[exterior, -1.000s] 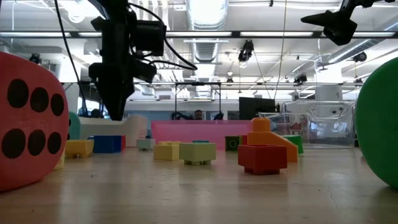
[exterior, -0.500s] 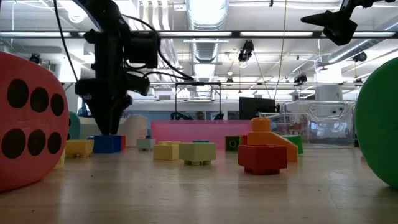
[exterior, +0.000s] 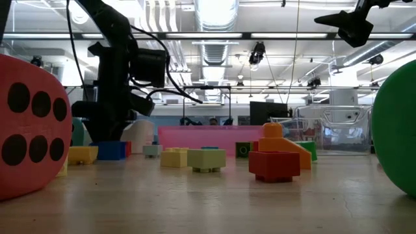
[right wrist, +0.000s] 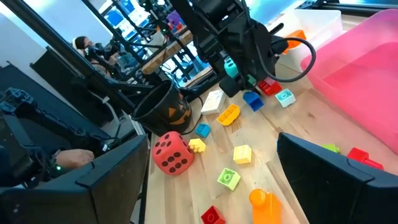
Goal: Pick & Place Toys
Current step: Put the red game piece into the white bin
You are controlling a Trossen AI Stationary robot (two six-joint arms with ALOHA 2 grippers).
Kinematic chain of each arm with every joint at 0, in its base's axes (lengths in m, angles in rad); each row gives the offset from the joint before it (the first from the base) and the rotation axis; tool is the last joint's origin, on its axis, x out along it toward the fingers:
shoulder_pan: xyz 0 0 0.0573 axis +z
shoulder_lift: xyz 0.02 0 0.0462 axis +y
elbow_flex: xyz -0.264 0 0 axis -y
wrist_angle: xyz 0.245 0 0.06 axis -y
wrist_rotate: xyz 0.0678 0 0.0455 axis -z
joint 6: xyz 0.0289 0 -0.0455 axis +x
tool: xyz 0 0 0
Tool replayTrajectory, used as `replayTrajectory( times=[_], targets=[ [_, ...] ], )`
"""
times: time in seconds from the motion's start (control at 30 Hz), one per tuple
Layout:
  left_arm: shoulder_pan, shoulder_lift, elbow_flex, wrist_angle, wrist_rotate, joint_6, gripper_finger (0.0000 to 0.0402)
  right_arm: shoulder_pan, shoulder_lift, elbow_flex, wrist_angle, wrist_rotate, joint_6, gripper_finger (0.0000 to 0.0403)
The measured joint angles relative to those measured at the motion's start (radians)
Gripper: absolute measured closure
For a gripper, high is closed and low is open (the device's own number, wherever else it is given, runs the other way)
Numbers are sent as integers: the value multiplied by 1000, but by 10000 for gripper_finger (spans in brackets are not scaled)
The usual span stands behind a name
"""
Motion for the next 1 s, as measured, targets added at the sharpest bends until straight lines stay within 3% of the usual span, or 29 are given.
replayTrajectory(
  times=[0.17, 0.6, 1.0],
  targets=[
    [-1, 0, 0, 0, 4, -5, 243, 0, 0, 0, 0, 0, 5, 54],
    [0, -12, 38, -22, -6, -116, 243, 0, 0, 0, 0, 0, 4, 54],
    [8, -155, 211, -130, 29, -334, 243, 0, 0, 0, 0, 0, 0, 54]
  ],
)
